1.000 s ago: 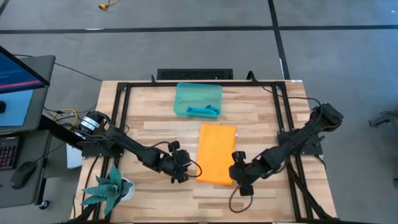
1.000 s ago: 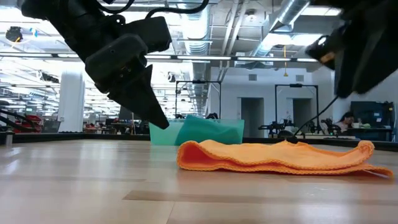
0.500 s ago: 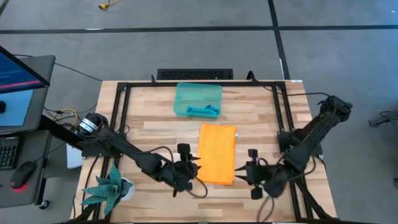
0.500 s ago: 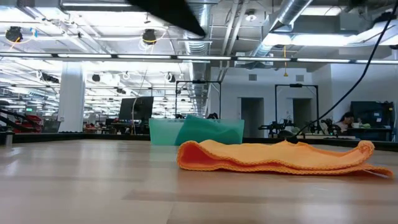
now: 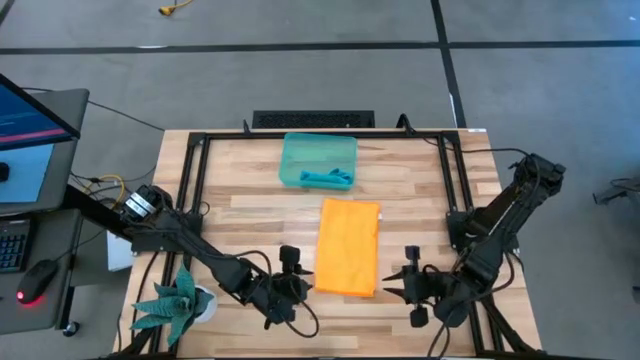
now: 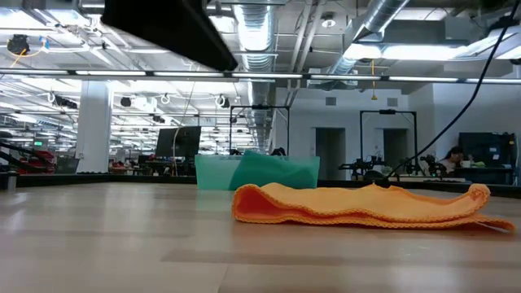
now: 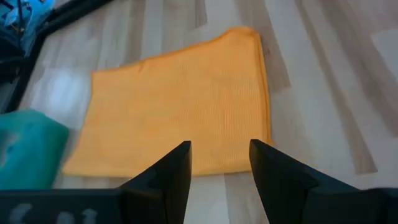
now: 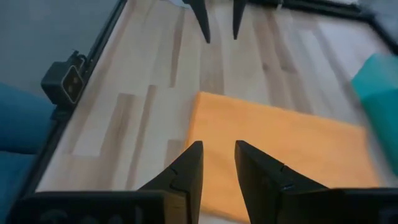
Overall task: Roll microfiber towels into tight, uniform cylinder then place into a basket
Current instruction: Fold the yellow microfiber cloth
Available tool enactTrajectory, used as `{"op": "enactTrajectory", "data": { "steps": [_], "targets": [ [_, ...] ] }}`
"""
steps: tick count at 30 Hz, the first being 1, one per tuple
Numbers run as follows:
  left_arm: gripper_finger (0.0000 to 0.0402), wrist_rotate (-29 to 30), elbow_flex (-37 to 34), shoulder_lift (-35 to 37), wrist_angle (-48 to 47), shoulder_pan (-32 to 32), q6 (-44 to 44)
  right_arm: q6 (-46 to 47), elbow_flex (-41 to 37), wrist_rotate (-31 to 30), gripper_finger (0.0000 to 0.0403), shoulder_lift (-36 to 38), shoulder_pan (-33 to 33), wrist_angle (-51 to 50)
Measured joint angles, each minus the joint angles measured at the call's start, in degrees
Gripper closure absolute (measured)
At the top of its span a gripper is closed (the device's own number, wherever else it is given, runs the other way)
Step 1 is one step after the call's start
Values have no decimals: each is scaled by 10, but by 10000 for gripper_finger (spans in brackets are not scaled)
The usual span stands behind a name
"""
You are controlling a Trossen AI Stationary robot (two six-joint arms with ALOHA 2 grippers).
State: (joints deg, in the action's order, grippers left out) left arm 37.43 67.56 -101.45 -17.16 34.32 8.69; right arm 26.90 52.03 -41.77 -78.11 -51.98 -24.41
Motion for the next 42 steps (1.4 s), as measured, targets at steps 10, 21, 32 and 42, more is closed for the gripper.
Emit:
{"op": "enactTrajectory", "data": {
  "steps": [10, 21, 32, 42],
  "targets": [
    [246, -100, -78, 0, 179, -31, -60, 60, 0, 42, 285, -85, 9, 22],
    [246, -131, -78, 0, 182, -37, -72, -66, 65, 41, 285, -195, 32, 25],
    [246, -85, 65, 2, 24, -35, -181, -148, 204, 41, 285, -195, 38, -124],
    [246, -138, 0, 1, 78, -35, -96, -86, 203, 120, 265, -197, 65, -142]
  ]
}}
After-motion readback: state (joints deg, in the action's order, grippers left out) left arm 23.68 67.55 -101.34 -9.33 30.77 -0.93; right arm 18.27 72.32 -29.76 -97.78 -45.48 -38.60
